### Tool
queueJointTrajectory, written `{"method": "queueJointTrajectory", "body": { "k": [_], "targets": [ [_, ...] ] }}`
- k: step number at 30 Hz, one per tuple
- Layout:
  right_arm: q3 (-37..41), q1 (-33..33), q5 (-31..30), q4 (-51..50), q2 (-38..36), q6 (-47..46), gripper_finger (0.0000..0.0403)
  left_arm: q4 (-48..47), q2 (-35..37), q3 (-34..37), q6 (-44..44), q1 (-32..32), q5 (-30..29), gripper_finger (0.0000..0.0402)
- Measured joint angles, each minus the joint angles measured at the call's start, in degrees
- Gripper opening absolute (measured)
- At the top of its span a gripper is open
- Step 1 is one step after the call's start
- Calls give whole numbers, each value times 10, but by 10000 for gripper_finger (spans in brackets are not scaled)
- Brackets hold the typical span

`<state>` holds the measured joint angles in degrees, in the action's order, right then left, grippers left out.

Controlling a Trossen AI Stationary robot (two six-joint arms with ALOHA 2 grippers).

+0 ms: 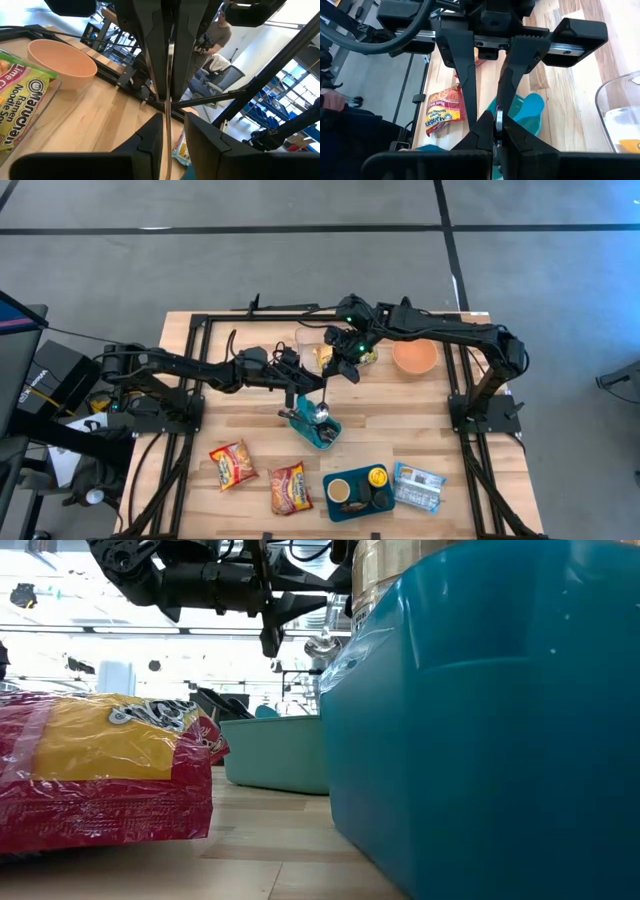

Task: Pick & Place Food Item
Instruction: Put the silver spoon into the green bin

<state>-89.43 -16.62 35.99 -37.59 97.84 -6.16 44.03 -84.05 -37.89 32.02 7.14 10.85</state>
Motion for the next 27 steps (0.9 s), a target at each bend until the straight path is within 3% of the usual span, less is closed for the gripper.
{"method": "queueJointTrajectory", "body": {
  "k": [14, 27],
  "targets": [
    [0, 0, 0, 3, 0, 1, 1, -1, 0, 0, 0, 0, -1, 22],
    [0, 1, 0, 14, 0, 1, 1, -1, 0, 0, 0, 0, -1, 18]
  ]
}}
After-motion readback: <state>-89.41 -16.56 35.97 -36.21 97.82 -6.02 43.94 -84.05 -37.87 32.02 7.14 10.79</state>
